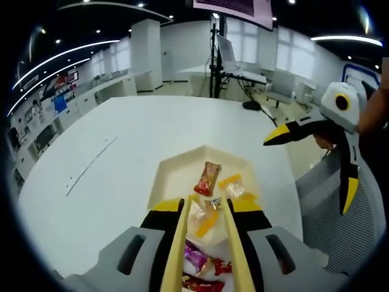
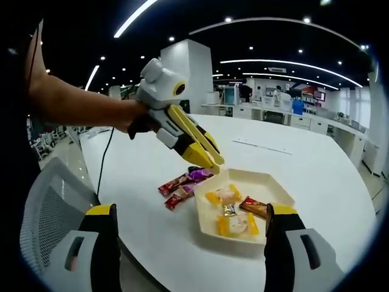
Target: Place the target food into the container with the food tongs after gripping and lifting it, then release it inside without dropping or visibly crushing the food.
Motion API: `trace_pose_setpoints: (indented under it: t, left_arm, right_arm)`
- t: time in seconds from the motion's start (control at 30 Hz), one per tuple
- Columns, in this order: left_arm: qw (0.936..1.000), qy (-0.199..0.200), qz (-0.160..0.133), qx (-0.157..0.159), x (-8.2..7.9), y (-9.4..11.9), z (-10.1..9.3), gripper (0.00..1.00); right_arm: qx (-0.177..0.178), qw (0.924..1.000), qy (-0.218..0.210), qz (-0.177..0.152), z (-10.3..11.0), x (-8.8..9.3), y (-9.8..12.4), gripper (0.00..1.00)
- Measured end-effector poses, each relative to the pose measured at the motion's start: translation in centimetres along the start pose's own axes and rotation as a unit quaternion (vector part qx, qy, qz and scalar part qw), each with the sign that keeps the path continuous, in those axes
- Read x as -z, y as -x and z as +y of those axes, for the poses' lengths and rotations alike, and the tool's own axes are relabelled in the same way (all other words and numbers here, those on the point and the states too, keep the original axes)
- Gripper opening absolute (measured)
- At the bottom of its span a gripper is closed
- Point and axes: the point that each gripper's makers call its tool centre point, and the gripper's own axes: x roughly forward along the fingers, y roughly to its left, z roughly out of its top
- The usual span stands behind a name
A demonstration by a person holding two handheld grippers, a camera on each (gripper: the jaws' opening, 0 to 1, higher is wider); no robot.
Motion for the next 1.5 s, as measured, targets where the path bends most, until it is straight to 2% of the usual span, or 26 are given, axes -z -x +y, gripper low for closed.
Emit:
trace_pose_setpoints:
  t: [0.27, 0.73, 1.0, 1.33, 1.5]
  left_arm:
    - [1.0000, 0.002, -0.009, -0.002, 1.0, 1.0, 0.0, 0.25]
    - [0.9997, 0.010, -0.014, -0.017, 4.2, 3.0, -0.8, 0.25]
    - [0.9998, 0.012, -0.005, -0.017, 6.5, 3.6, -1.4, 0.26]
    - [0.9997, 0.010, -0.014, -0.017, 7.0, 4.5, -1.6, 0.25]
    - [0.9998, 0.007, -0.010, -0.017, 7.7, 4.4, -1.9, 0.25]
  right_arm:
    - [-0.003, 1.0000, 0.001, 0.002, 0.1, 0.1, -0.1, 0.99]
    - [-0.003, 1.0000, 0.000, 0.006, 0.1, 0.2, -0.1, 0.99]
    - [-0.003, 1.0000, 0.004, 0.007, 0.1, 0.2, -0.1, 0.99]
    - [-0.003, 1.0000, 0.004, 0.003, 0.2, 0.1, -0.1, 0.99]
    - [-0.002, 1.0000, 0.006, 0.003, 0.2, 0.1, -0.1, 0.99]
